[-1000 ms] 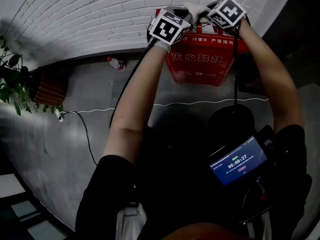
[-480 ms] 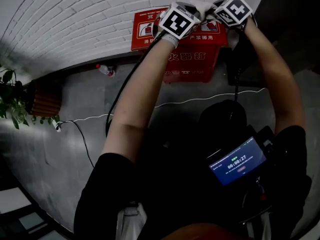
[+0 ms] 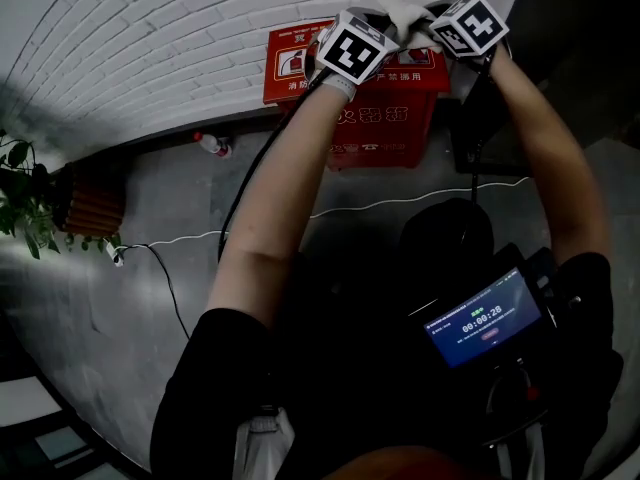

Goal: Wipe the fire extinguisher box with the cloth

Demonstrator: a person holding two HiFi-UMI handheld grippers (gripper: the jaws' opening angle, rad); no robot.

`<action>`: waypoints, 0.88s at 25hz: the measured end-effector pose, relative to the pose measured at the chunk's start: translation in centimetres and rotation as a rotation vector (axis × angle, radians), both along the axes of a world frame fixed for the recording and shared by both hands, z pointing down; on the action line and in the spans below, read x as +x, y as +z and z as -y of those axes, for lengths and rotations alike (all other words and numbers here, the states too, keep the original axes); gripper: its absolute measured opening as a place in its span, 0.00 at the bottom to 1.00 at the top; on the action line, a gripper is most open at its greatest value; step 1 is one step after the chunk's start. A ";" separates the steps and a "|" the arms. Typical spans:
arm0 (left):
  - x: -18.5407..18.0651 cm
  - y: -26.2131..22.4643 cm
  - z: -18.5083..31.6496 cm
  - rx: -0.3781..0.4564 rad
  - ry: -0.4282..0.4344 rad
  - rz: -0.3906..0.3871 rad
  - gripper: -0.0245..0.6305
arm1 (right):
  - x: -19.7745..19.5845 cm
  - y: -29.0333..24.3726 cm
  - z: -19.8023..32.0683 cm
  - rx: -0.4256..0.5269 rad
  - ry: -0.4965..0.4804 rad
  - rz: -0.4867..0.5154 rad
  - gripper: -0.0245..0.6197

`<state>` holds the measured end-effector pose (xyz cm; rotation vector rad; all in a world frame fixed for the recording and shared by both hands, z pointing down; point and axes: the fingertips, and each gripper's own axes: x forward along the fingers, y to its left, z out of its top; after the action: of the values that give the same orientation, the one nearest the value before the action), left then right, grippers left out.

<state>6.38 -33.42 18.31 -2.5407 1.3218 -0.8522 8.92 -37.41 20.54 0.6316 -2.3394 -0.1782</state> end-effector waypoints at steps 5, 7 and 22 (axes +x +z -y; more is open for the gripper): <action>-4.4 -3.4 -2.1 0.047 -0.067 -0.011 0.04 | -4.4 -3.4 -2.7 0.041 -0.061 0.055 0.17; -7.1 -4.8 -3.5 0.055 -0.099 -0.012 0.04 | -7.3 -4.9 -4.3 0.049 -0.091 0.070 0.17; -23.2 -4.0 -12.4 0.035 -0.319 0.002 0.04 | -23.6 -2.1 -14.8 -0.027 -0.351 -0.002 0.17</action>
<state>-16.81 -21.02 14.35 -2.3362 1.7556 -0.8740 -14.71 -22.66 18.41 0.2027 -2.4302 -0.3047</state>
